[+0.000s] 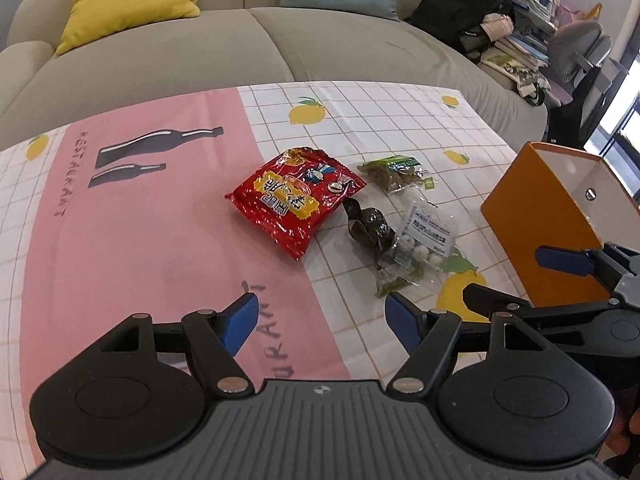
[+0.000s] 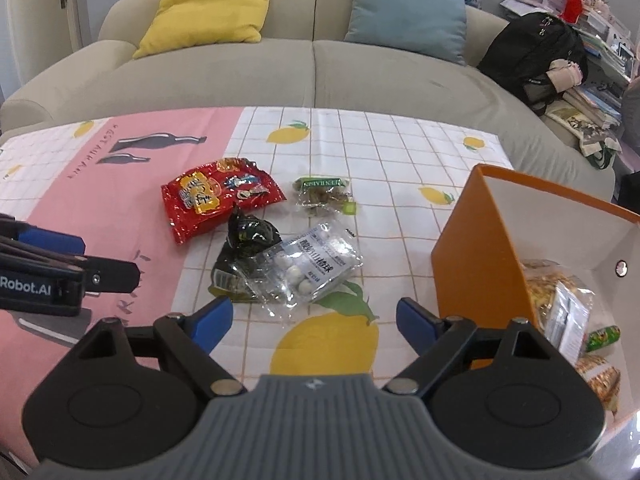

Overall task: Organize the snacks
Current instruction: 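Move both open tools back toward the remaining snacks, then grasp the clear yogurt-ball packet with the right tool while the left tool grasps the dark seaweed packet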

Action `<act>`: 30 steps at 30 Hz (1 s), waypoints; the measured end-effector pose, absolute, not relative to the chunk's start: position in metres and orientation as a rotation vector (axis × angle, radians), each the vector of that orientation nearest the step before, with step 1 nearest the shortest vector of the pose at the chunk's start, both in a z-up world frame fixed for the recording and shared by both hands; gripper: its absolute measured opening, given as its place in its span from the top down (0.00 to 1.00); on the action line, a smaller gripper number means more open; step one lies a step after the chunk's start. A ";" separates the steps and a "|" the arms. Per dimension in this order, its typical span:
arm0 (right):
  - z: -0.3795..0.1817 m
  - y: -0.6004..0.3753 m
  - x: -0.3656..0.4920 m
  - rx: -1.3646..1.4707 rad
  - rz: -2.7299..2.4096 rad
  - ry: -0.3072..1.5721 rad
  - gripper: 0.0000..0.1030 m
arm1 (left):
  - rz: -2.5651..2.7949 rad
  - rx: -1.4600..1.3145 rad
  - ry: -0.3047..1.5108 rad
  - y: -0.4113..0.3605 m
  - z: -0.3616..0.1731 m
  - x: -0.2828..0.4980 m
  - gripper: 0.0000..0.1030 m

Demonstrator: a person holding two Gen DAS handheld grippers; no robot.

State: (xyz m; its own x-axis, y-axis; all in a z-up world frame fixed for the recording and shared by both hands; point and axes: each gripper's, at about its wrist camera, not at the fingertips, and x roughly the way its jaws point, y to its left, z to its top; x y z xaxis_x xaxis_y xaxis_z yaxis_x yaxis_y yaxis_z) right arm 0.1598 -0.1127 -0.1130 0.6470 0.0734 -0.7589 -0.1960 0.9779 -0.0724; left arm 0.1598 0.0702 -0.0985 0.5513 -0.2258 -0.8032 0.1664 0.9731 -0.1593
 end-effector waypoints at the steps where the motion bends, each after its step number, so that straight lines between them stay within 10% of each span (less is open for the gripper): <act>1: -0.115 -0.113 0.164 -0.146 0.152 0.861 0.17 | -0.233 -0.059 0.960 0.070 -0.100 0.164 0.17; 30: -0.167 -0.120 0.262 0.215 0.060 1.075 0.19 | -0.394 0.461 0.917 0.038 -0.159 0.287 0.04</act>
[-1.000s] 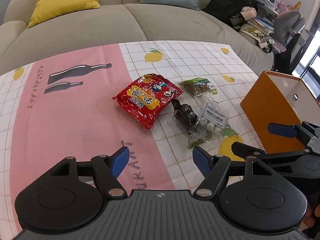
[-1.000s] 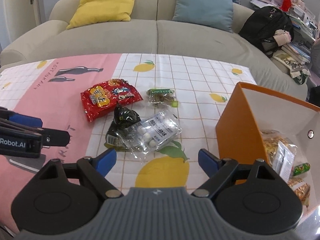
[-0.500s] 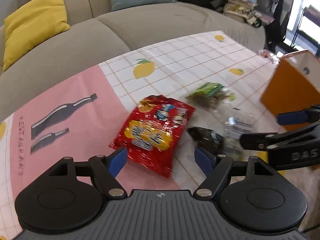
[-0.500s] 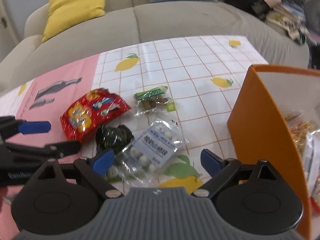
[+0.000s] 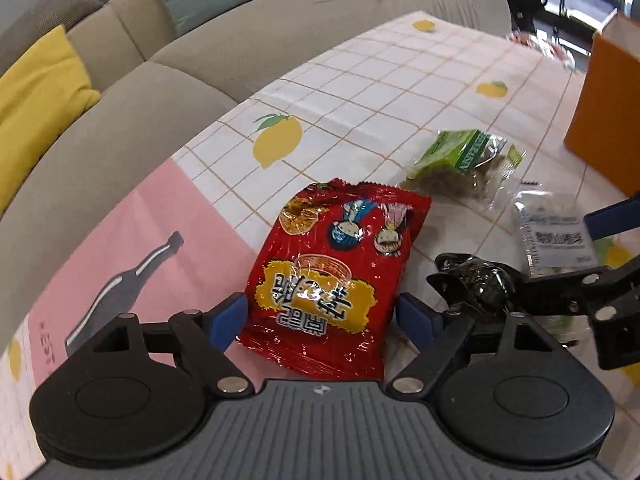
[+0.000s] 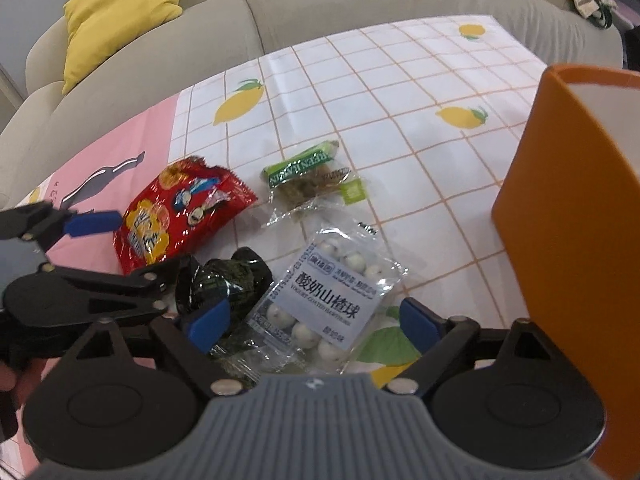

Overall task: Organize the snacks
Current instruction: 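Grasp the clear yogurt-ball packet with the right tool while the left tool grasps the dark seaweed packet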

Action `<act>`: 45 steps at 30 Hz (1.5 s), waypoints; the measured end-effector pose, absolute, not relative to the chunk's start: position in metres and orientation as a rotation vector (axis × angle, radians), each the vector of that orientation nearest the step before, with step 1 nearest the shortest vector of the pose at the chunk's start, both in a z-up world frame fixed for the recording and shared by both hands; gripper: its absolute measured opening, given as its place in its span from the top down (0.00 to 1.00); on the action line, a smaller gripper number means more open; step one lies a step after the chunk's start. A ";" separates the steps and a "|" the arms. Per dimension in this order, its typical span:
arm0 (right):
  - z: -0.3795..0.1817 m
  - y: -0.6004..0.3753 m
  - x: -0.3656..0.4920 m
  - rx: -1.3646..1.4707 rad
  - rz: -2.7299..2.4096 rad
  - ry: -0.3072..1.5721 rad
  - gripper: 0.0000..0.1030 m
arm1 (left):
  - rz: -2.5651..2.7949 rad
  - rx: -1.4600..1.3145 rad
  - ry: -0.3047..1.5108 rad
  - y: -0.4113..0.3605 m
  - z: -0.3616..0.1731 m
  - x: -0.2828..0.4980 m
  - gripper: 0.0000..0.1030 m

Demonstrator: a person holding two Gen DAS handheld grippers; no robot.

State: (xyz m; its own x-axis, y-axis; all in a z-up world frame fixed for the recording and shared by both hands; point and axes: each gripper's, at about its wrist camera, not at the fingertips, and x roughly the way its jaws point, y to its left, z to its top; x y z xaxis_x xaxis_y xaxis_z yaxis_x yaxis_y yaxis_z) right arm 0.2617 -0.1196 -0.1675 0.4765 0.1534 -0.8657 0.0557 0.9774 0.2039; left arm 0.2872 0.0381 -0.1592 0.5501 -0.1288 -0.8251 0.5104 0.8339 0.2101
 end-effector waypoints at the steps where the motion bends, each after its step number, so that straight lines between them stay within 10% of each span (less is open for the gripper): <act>1: -0.169 -0.120 0.262 0.215 0.052 1.079 0.21 | -0.397 0.439 0.920 0.039 -0.159 0.290 0.04; 19: -0.167 -0.100 0.216 0.015 0.237 1.103 0.30 | -0.220 0.123 1.148 0.054 -0.153 0.217 0.50; 45: -0.155 -0.110 0.177 -0.228 0.256 1.043 0.23 | -0.285 -0.165 1.086 0.068 -0.137 0.162 0.36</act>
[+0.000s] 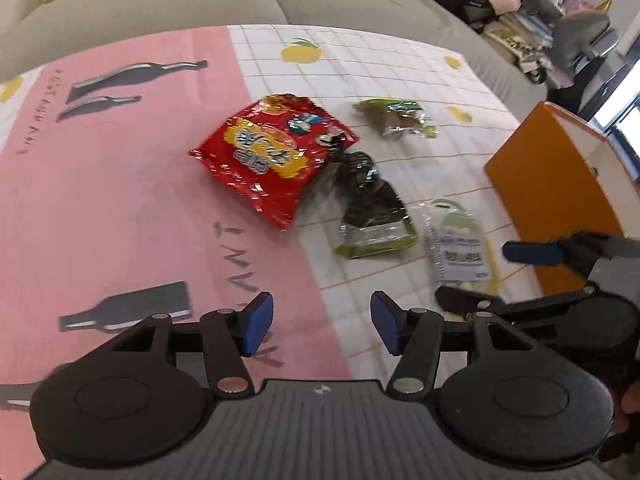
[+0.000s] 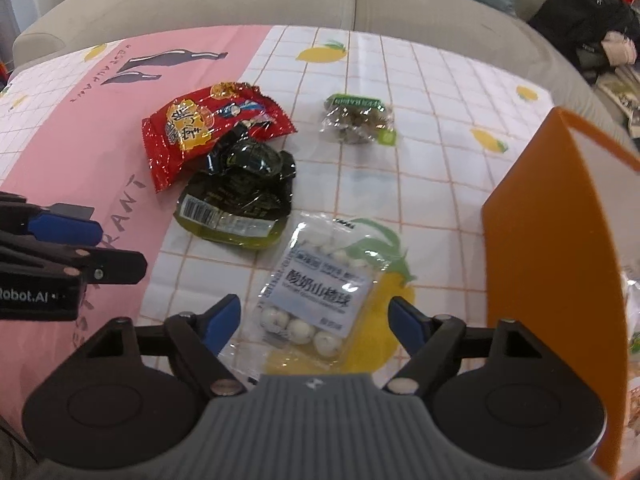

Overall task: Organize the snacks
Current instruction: 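Grasp the clear yogurt-ball packet with the right tool while the left tool grasps the dark seaweed packet, then lift both held packets and carry them over the orange box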

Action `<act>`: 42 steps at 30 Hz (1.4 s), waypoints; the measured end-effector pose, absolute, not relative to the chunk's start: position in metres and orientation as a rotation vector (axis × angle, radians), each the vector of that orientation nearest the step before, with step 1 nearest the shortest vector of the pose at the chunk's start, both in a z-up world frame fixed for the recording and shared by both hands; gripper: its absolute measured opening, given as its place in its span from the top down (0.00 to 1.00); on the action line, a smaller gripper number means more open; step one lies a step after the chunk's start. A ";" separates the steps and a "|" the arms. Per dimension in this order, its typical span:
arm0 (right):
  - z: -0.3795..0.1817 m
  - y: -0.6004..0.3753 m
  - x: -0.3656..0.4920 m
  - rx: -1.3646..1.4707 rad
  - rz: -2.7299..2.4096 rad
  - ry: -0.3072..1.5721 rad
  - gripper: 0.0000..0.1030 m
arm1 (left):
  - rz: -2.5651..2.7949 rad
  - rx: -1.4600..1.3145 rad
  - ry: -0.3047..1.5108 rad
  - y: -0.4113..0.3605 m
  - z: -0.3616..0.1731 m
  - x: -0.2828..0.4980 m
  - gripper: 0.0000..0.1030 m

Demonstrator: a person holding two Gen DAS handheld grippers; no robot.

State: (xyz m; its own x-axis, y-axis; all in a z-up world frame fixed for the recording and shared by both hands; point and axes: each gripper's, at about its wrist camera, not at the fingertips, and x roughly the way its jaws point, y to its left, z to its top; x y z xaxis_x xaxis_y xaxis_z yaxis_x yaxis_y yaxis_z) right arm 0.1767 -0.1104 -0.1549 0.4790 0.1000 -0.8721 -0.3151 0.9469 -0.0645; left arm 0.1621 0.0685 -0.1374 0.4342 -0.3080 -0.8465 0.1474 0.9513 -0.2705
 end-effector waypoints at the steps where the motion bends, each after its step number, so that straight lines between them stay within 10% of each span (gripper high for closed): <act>1: -0.155 -0.112 0.176 -0.212 0.258 1.045 0.23 | -0.290 -0.171 1.088 0.067 -0.139 0.163 0.36; 25: -0.164 -0.125 0.193 -0.070 0.248 1.002 0.34 | -0.323 -0.126 1.027 0.024 -0.150 0.244 0.35; 31: -0.169 -0.126 0.194 -0.031 0.240 1.013 0.29 | -0.308 -0.095 1.022 0.018 -0.156 0.250 0.56; 42: -0.175 -0.116 0.185 -0.111 0.219 0.992 0.38 | -0.282 -0.055 1.025 0.020 -0.153 0.220 0.57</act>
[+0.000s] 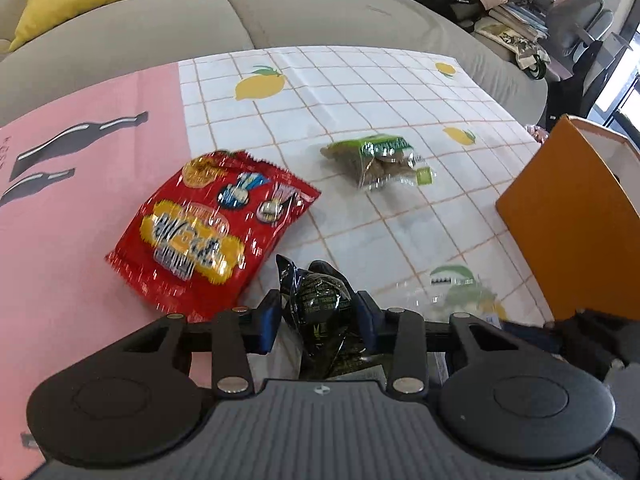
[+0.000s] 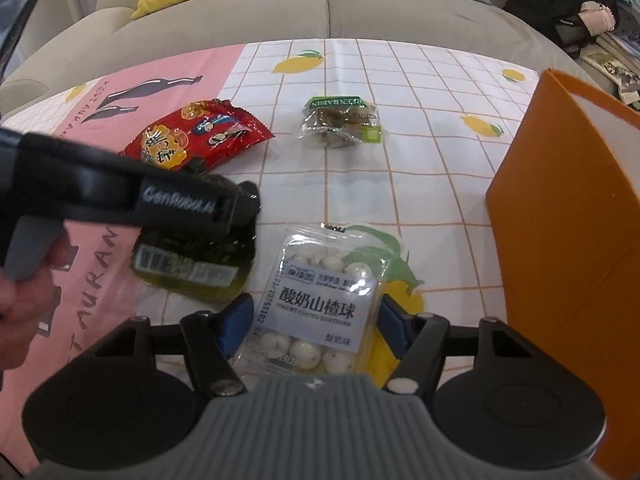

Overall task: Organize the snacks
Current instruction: 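Lift both held packets and carry them over the orange box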

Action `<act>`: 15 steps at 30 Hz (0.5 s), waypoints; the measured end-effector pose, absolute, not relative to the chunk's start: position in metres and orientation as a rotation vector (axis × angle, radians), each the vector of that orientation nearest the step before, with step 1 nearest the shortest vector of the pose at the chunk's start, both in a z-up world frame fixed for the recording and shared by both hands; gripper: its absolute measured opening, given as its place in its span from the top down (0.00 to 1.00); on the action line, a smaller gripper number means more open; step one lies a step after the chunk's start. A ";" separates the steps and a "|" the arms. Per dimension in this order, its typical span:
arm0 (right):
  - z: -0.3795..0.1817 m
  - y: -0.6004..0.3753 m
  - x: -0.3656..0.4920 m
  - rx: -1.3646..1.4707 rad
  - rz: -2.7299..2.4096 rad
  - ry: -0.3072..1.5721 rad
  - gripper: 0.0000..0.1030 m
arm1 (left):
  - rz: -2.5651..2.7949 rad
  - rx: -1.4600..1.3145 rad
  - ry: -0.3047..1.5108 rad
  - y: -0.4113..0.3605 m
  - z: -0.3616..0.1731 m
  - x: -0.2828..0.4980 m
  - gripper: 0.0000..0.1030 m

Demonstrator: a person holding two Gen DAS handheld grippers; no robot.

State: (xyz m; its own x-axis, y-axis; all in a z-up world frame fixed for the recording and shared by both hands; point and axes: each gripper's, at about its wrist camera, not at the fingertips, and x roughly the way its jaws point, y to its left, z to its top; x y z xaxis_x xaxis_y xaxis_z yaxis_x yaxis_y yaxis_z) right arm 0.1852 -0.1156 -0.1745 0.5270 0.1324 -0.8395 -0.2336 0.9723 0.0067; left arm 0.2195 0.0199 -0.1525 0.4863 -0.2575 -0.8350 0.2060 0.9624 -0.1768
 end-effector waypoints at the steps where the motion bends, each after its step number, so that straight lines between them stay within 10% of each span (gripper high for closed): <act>1: -0.175 -0.115 0.184 -0.114 0.221 0.989 0.39 | -0.274 -0.061 1.028 0.021 -0.152 0.217 0.57; 15: -0.150 -0.119 0.168 -0.058 0.231 0.984 0.43 | -0.180 -0.211 1.024 0.055 -0.122 0.161 0.57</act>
